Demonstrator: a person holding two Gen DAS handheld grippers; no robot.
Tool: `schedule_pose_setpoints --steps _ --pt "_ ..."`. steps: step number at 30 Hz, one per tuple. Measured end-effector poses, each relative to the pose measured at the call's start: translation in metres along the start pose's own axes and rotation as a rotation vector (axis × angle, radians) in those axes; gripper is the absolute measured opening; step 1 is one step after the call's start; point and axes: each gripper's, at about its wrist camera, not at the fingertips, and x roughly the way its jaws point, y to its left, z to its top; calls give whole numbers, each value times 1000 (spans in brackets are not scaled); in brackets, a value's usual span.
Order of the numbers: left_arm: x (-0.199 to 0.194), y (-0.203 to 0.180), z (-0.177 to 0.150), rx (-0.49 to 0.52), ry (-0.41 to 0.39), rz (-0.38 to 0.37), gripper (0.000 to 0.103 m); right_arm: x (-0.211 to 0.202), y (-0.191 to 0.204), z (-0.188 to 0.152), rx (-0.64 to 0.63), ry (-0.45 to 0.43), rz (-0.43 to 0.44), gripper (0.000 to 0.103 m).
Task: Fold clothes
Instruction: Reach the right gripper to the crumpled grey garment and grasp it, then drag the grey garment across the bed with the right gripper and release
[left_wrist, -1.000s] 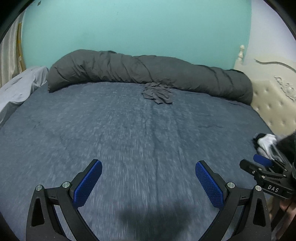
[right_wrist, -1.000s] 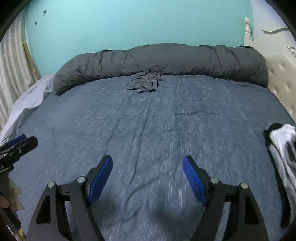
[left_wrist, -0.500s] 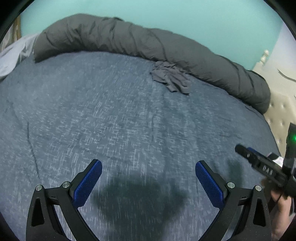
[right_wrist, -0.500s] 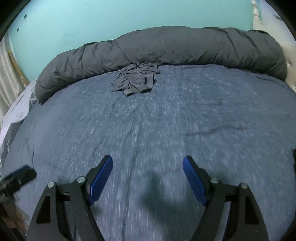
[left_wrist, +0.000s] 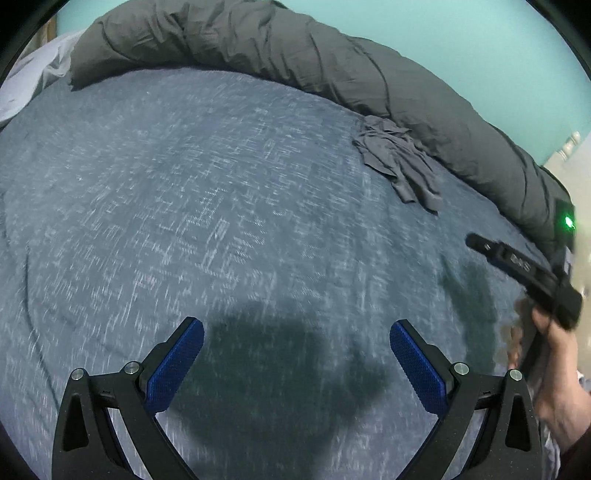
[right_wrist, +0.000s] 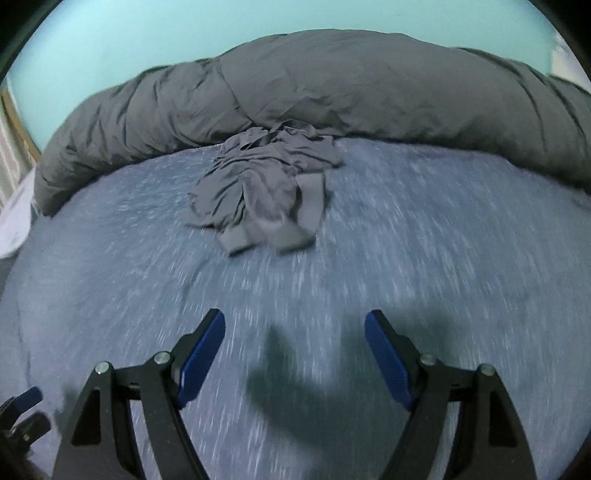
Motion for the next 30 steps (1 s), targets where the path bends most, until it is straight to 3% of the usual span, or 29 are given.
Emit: schedule_pose_setpoints --steps 8,11,12,15,17,24,30 --pt "16 25 -2 -11 13 -4 103 58 12 36 -53 -4 -31 74" --pt "20 34 -9 -16 25 1 103 72 13 40 -58 1 -29 53" --pt "21 35 -11 -14 26 1 103 74 14 39 -71 2 -29 38" --pt "19 38 -16 -8 25 -9 103 73 19 36 -105 -13 -22 12" --pt "15 39 -19 -11 16 -11 103 61 20 32 -112 -53 1 4" --pt "-7 39 -35 -19 -13 -19 103 8 25 1 -92 -114 92 3" --pt "-37 38 -67 -26 -36 -24 103 -50 38 -53 -65 -140 200 3"
